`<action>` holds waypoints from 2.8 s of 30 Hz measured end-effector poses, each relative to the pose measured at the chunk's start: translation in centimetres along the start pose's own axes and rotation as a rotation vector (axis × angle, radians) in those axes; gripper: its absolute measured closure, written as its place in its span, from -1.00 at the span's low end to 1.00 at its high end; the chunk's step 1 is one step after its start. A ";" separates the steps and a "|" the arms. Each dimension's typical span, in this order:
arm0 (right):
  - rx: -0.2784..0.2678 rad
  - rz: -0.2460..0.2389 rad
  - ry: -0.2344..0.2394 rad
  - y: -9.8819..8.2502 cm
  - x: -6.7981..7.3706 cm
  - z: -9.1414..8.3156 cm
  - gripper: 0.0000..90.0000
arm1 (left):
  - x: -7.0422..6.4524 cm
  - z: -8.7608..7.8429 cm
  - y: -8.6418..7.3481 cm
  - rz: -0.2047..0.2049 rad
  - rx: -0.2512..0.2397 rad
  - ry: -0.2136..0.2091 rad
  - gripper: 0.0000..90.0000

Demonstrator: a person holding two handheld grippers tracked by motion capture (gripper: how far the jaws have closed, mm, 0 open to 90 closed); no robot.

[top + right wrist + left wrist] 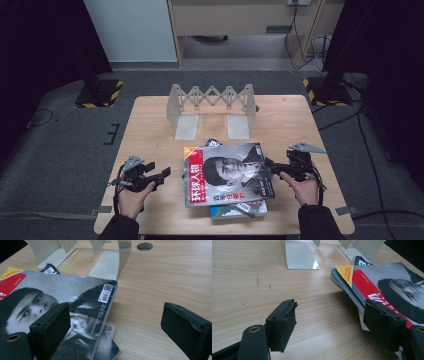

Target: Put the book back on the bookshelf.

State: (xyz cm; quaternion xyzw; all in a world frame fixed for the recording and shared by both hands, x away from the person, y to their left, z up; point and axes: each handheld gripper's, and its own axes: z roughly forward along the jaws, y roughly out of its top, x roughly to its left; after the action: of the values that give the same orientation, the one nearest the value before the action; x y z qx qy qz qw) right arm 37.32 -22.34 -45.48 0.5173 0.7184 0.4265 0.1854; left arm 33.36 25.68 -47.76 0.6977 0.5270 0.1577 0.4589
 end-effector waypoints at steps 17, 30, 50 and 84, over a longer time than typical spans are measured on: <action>0.022 -0.029 0.038 0.1 2.0 1.1 -0.80 | -2.5 0.1 -0.9 0.026 0.053 -0.050 -0.48; 0.040 -0.043 0.059 -0.5 3.1 2.1 -0.81 | -4.8 0.4 -1.8 0.023 0.109 -0.137 -0.44; 0.095 -0.074 0.113 -1.9 4.0 3.0 -0.78 | -6.7 1.7 -3.0 0.052 0.188 -0.221 -0.35; 0.117 -0.107 0.091 -2.9 4.3 4.0 -0.84 | -7.3 2.3 -2.3 -0.052 0.176 -0.403 0.02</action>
State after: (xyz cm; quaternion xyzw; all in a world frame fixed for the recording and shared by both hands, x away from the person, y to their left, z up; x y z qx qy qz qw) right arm 36.71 -17.09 -49.35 0.4681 0.7764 0.3965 0.1446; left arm 30.69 18.20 -48.93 0.7387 0.4541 -0.0434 0.4962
